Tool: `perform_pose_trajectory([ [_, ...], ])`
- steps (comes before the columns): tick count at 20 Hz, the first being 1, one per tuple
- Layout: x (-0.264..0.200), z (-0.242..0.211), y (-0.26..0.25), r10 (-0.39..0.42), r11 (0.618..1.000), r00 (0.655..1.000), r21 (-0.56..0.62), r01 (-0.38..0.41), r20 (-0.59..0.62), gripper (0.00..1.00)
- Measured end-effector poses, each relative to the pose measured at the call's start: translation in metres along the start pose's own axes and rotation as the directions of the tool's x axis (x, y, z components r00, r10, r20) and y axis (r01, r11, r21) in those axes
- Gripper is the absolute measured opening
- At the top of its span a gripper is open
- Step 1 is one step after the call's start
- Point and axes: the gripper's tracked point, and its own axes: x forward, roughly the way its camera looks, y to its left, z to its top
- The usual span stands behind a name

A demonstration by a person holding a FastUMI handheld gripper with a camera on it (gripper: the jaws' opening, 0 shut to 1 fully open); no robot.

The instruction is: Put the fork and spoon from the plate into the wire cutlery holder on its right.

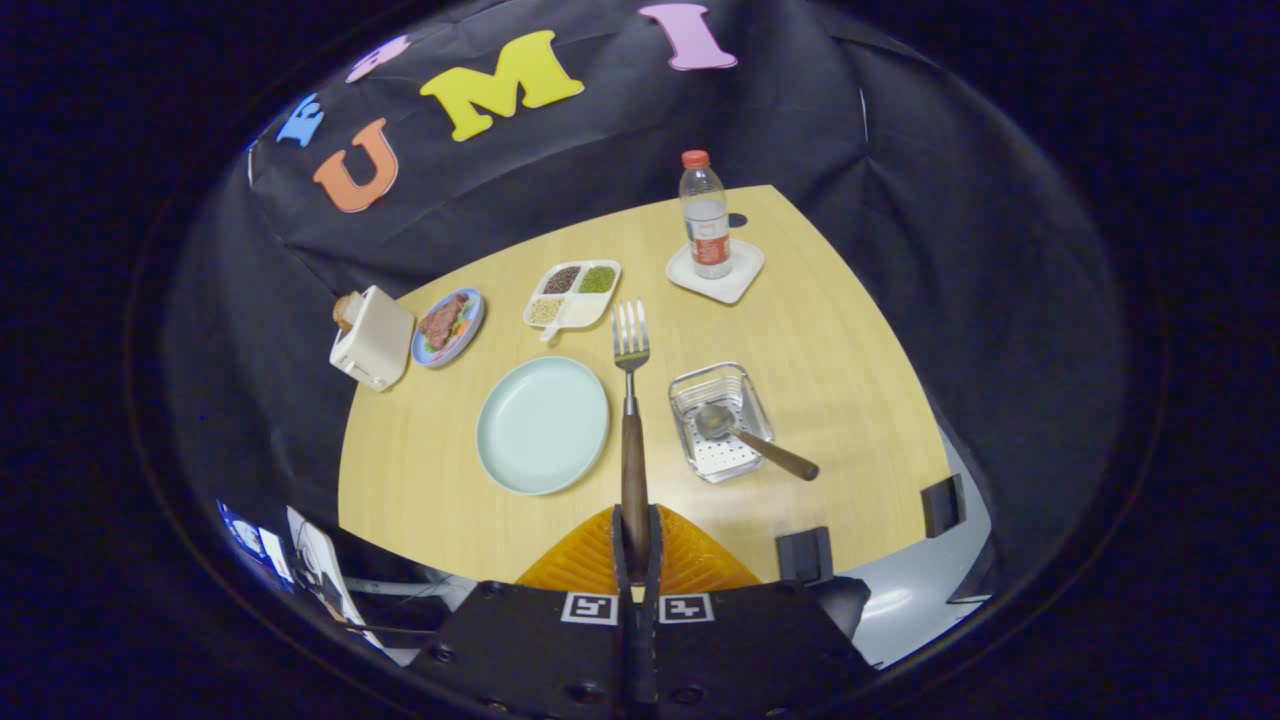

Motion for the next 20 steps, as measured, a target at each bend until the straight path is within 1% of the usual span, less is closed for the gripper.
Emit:
perform_pose_trajectory([
  [4, 0.003, -0.006, -0.032, -0.025, 1.0, 0.999, 0.018, 0.026, -0.046, 0.0],
  [6, 0.009, -0.013, -0.039, -0.02, 0.999, 0.997, 0.024, 0.022, -0.081, 0.0],
  [8, 0.016, -0.016, -0.042, -0.01, 0.999, 0.994, 0.043, 0.015, -0.113, 0.0],
  [11, 0.024, -0.018, -0.043, -0.023, 0.999, 0.991, 0.045, 0.029, -0.129, 0.01],
  [18, 0.028, -0.033, -0.04, -0.013, 0.997, 0.985, 0.073, 0.026, -0.17, 0.01],
  [20, 0.029, -0.034, -0.043, -0.011, 0.996, 0.985, 0.088, 0.027, -0.174, 0.03],
])
